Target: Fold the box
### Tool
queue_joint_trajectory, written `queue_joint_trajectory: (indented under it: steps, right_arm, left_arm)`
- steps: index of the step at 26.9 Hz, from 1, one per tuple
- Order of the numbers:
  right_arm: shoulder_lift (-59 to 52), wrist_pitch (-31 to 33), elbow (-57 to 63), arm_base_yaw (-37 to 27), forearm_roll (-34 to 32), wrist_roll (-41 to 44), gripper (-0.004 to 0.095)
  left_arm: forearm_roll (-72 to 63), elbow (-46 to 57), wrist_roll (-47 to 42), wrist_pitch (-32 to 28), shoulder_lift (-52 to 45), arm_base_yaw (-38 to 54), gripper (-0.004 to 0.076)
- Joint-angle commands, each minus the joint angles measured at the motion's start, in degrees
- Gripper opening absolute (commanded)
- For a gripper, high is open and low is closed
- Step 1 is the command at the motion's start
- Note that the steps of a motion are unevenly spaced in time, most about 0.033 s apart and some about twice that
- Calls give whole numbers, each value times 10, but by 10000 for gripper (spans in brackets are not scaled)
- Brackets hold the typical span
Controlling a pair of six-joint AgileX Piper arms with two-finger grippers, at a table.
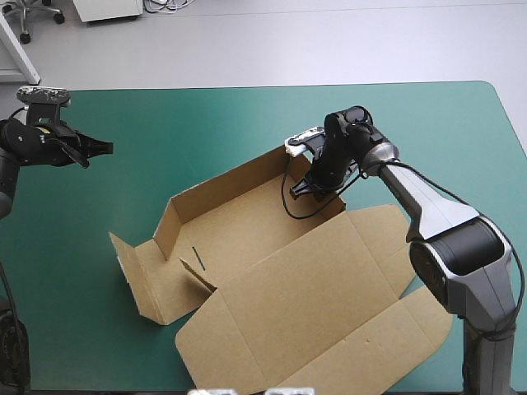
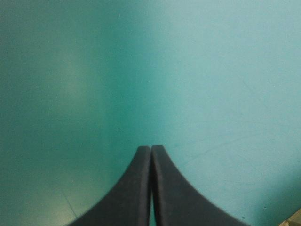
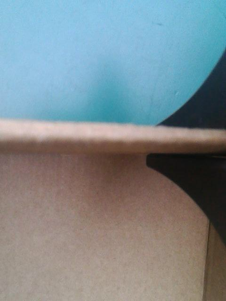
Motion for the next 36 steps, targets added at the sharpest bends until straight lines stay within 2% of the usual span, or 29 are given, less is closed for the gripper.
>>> queue_joint_trajectory:
  steps: [1, 7, 12, 19, 28, 34, 36]
  right_arm:
    - [-35, 3, -15, -6, -25, 11, -17]
    - [-55, 6, -27, -72, 1, 20, -17]
    - [-88, -10, -37, -142, 72, 11, -17]
    - [-133, -27, -37, -222, 204, -39, -17]
    - [-165, -7, -37, -256, 255, -55, -17]
    - [-194, 8, -37, -256, 317, -75, -17]
    - [-204, 8, -37, -255, 321, -75, -17]
  left_arm:
    - [-5, -18, -6, -27, -23, -3, -10]
    - [-4, -18, -6, -24, -23, -3, -10]
    - [-13, -18, -6, -23, -23, -3, -10]
    - [-30, -18, -6, -23, -23, -19, -10]
    - [-63, 37, -6, -53, -23, -27, -10]
    - [-143, 81, 5, -67, -23, -27, -10]
    - [-220, 89, 43, -55, -23, -27, -10]
